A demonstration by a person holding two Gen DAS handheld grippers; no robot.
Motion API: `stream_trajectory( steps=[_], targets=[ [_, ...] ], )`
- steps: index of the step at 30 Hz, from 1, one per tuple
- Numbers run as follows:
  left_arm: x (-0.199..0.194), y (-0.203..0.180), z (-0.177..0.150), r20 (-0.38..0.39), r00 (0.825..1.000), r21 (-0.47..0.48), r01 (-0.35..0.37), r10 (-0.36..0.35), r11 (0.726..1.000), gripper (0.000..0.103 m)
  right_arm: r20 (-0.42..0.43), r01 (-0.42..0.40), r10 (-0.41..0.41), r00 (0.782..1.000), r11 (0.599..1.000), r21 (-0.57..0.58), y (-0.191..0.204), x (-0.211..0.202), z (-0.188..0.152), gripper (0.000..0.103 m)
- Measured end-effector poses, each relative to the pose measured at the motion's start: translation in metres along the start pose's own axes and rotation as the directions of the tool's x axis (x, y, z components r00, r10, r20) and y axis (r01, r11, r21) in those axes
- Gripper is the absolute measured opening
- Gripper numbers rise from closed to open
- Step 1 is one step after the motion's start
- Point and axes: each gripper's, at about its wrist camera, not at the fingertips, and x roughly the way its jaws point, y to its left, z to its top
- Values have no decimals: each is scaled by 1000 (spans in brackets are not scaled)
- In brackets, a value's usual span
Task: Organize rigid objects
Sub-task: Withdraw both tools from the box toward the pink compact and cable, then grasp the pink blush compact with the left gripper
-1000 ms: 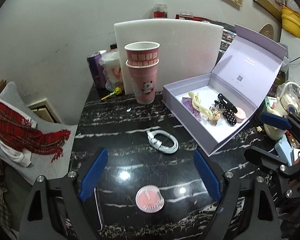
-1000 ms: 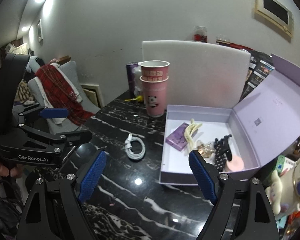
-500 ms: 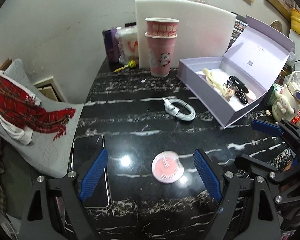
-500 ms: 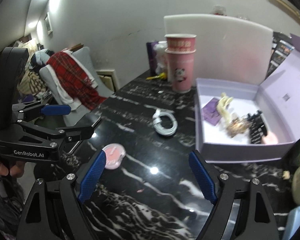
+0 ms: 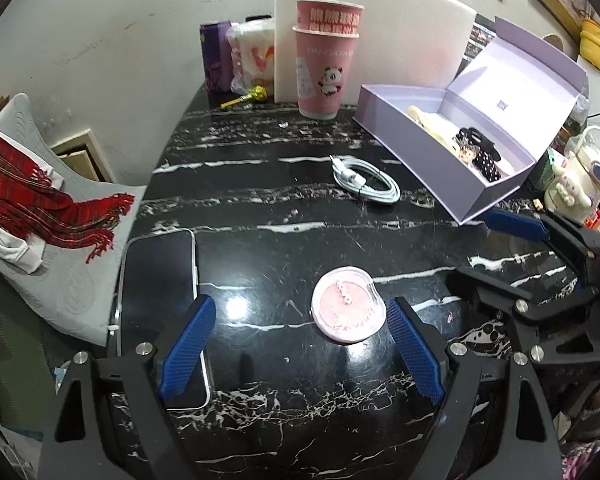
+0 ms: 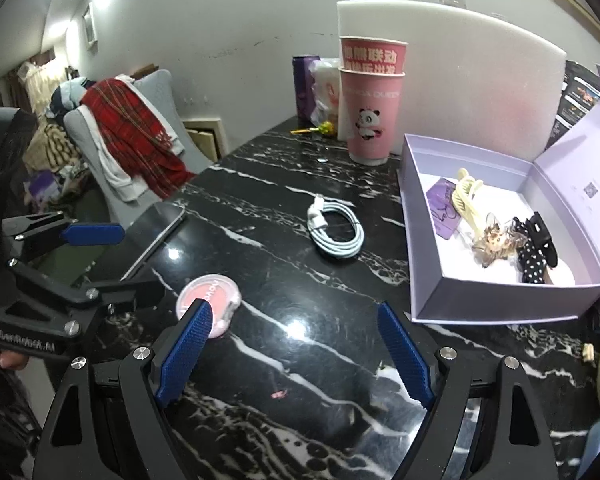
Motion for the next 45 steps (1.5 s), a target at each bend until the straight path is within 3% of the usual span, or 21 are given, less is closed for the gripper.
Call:
stream_trajectory(
  steps=[17,21,22,27,28,34,42,45],
  targets=[
    [43,-5,-7,-101,983,-37,151,-154,988,88,-30,4,-5,1000,999,-33,-16,32,12,86],
    [44,-10,-6,-80,984,-10,159,-159,987,88,-53,-9,6,999,999,-48,-17,41,16,86],
    [44,-11,-5,-76,985,-4,156,-155,988,86,-56,-11,8,998,998,-54,-17,43,17,86],
    [46,-20,-5,-49,995,63,88,-85,994,56,-67,-35,31,997,997,-62,-19,55,25,85],
    [46,-22,-5,-43,996,76,81,-78,994,55,-63,-37,33,997,997,-70,-18,56,26,85],
    [45,-21,-6,-31,998,134,57,-53,989,53,-60,-50,41,997,988,-148,-4,68,36,85],
    [47,9,1,-26,1000,46,-14,15,999,53,-55,-116,108,993,980,-159,9,82,46,85],
    [49,17,3,-24,999,19,-32,32,999,53,-60,-90,83,995,988,-125,8,93,52,81]
  ],
)
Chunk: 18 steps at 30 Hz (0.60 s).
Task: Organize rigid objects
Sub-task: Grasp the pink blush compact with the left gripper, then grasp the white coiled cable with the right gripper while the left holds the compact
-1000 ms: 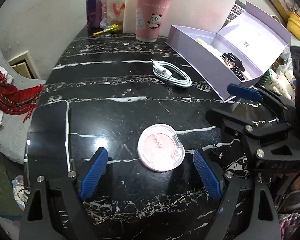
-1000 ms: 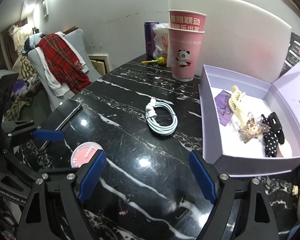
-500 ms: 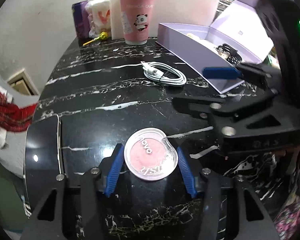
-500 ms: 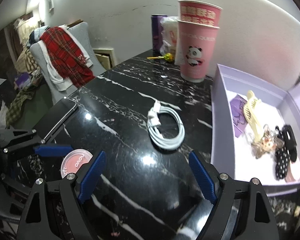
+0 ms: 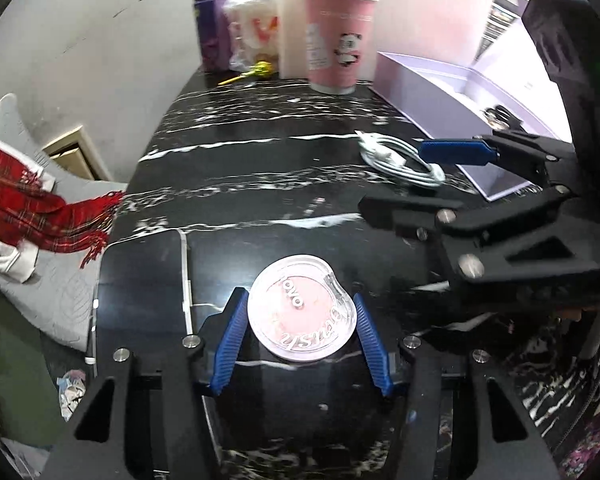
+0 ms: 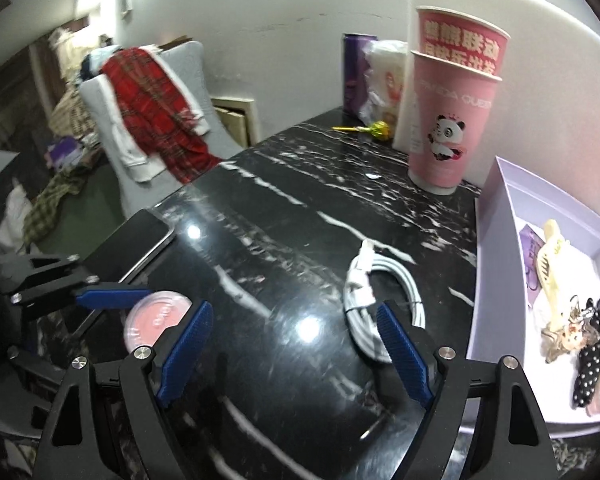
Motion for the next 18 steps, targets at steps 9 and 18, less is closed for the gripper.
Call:
stream_trajectory(
  steps=[9,18],
  targets=[
    [2,0,2,12,1000,-14,-8,8,1000,53,-43,44,-44,998,999,11,-8,23,12,51],
    [1,0,2,7,1000,-19,-11,11,1000,53,-79,74,-73,994,997,10,-17,20,7,17]
  ],
)
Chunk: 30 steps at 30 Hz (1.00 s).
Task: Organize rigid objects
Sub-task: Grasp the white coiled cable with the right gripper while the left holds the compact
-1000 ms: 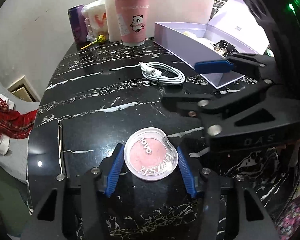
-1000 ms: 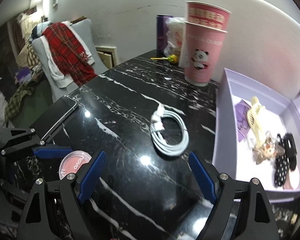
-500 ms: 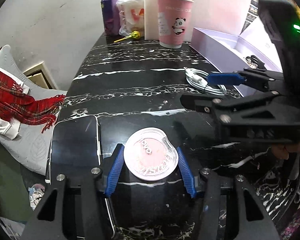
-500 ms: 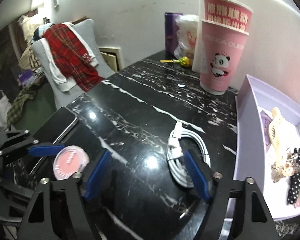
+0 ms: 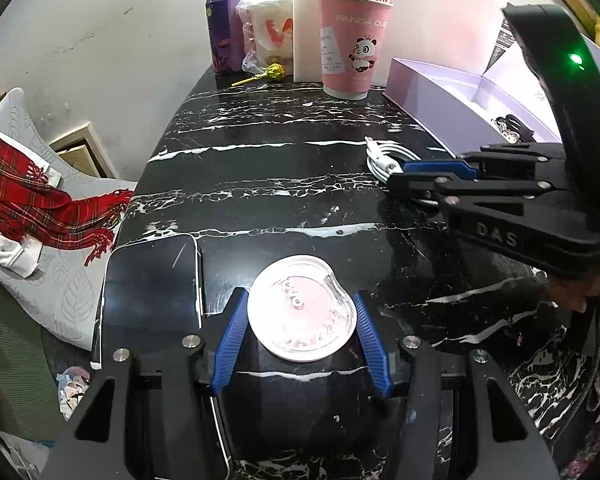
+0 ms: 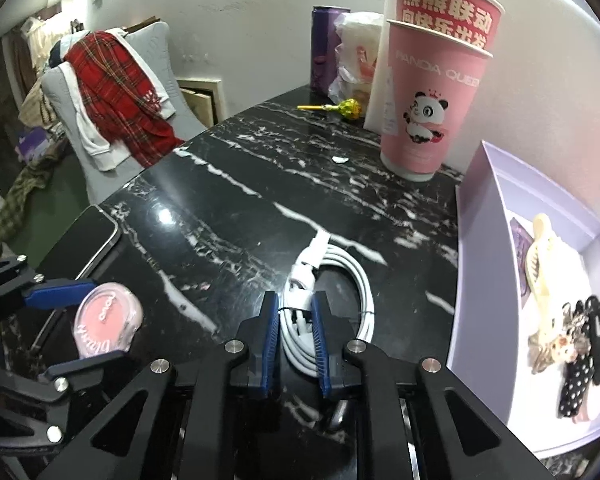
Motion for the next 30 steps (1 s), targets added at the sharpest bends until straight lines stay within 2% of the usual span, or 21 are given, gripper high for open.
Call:
stream_trajectory(
  steps=[16,30],
  targets=[
    [-19,-31,-25,-2,1000,20,18,-18,1000,53,-19,-26,26,999,1000,11,12,-42,-49,17],
    [-35,-67,-51,17,999,57,44,-45,997,53,-27,-25,27,999,997,75,15,-91,-109,17]
  ],
)
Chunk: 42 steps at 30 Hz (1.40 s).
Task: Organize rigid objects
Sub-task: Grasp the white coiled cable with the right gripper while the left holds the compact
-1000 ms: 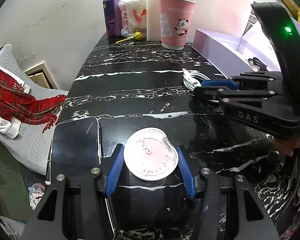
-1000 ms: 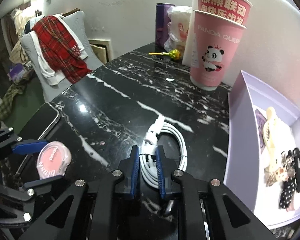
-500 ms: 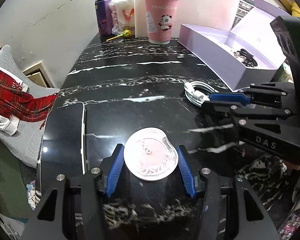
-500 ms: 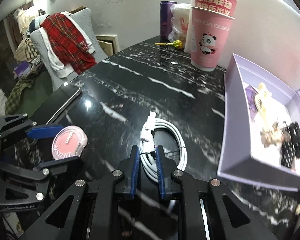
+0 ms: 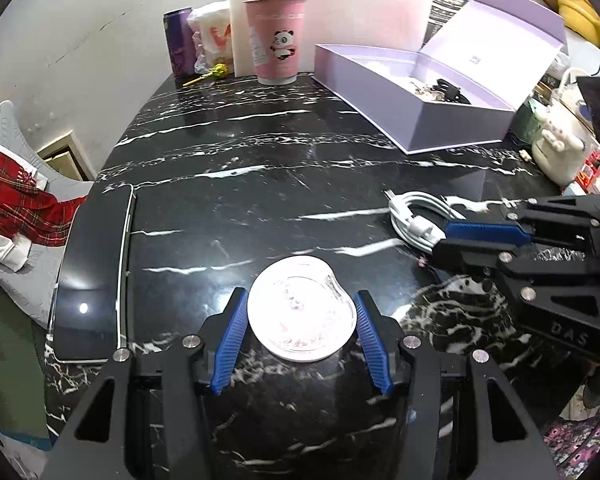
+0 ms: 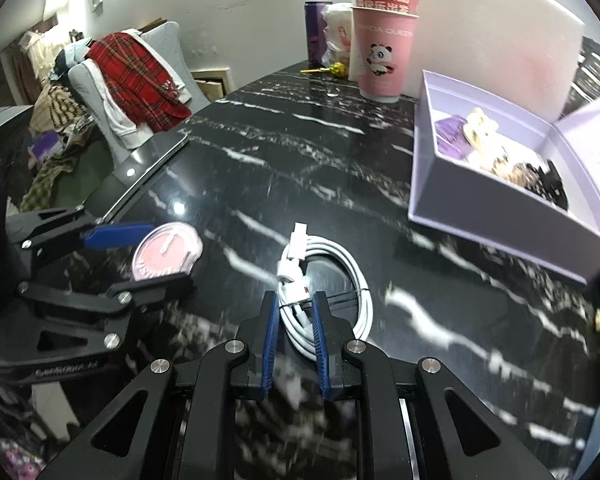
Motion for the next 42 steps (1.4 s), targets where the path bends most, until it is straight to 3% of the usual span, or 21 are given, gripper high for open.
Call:
stream_trajectory(
  steps=[4,5,6,8,11,23,25,26,27,33,42],
  targets=[
    [-2,-2,-3,5,1000,-6,-3,3,1000,53,21,-5,4,1000,998,57,-4,-11,-13,19],
    [-2,-1,-3,6,1000,-8,-5,5,1000,53,30,-8,6,1000,998,64,-5,-12,-14,30],
    [-2,-1,-3,7,1000,-9,-7,7,1000,53,47,-6,3,999,998,70,-6,-14,-15,57],
    [-2,-2,-3,7,1000,-11,-8,8,1000,53,85,3,-9,996,997,74,-7,-19,-18,84],
    [-2,-2,-2,7,1000,-12,-9,9,1000,53,119,19,-26,993,998,65,-8,-23,-19,84],
    [1,-1,0,13,1000,-9,-8,8,1000,54,28,95,-95,995,996,0,-11,8,-11,84],
    [2,-2,2,8,1000,-11,-10,10,1000,54,35,96,-96,995,995,1,-12,9,-9,76],
    [2,-2,3,3,1000,-14,-8,8,1000,53,43,96,-96,994,995,0,-12,8,-9,59],
    [3,-2,4,-2,1000,-16,-7,7,1000,53,51,92,-92,994,996,-7,-11,6,-8,51],
    [4,-5,11,-20,998,-36,55,-55,998,53,28,73,-73,997,997,-10,-13,5,-6,50],
    [-1,-23,25,-12,997,2,74,-74,997,53,30,52,-53,998,997,52,-23,-7,-11,50]
  ],
)
